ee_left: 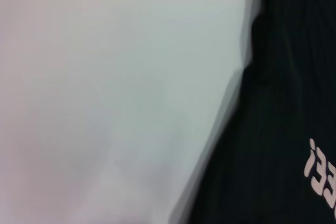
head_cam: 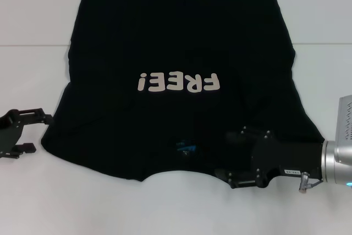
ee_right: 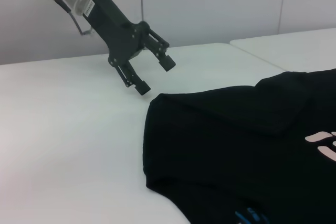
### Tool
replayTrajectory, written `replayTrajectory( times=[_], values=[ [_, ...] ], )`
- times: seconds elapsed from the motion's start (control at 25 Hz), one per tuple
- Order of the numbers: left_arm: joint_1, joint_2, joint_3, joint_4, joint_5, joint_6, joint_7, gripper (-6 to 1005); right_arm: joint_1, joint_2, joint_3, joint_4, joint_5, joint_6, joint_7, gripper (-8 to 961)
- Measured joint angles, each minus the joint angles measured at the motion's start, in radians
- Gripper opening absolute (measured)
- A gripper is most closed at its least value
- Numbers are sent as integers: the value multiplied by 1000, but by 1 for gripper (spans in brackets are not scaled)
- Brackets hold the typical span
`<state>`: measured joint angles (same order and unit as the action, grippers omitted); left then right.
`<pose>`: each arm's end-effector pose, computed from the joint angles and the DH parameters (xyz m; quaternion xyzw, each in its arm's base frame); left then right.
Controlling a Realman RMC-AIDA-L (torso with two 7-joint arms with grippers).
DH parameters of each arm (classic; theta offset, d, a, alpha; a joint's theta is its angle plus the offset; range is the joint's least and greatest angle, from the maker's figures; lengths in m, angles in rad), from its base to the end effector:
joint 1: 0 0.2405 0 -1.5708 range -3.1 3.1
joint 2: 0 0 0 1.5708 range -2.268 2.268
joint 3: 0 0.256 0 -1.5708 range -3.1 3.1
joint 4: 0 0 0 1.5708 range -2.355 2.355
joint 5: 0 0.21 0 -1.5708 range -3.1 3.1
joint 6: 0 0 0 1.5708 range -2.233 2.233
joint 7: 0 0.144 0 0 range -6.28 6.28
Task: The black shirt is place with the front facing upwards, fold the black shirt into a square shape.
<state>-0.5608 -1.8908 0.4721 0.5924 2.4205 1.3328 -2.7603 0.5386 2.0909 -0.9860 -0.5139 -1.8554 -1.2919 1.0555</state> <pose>-0.3605 0.3499 0.0794 -0.5462 -0.7971 -0.1768 0.1873 0.2649 0.3301 -0.0578 -0.9702 0.0950 0.1656 0.1495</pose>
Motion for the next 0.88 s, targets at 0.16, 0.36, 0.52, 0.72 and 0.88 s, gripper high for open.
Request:
replayTrajectory(
  times=[0.16, 0.36, 0.52, 0.72, 0.88],
  values=[
    [-4, 0, 0, -14, 3, -9, 9, 892, 0, 0, -14, 0, 0, 2, -7, 958],
    [-13, 1, 0, -16, 4, -12, 13, 891, 2, 0, -23, 0, 1, 5, -7, 958],
    [-18, 1, 0, -34, 4, -30, 14, 891, 4, 0, -23, 0, 1, 5, -7, 958],
    [-20, 2, 0, -55, 4, -58, 15, 890, 3, 0, -23, 0, 1, 7, -8, 958],
    [-22, 2, 0, -57, 4, -65, 15, 889, 4, 0, -23, 0, 1, 9, -7, 958]
  ],
)
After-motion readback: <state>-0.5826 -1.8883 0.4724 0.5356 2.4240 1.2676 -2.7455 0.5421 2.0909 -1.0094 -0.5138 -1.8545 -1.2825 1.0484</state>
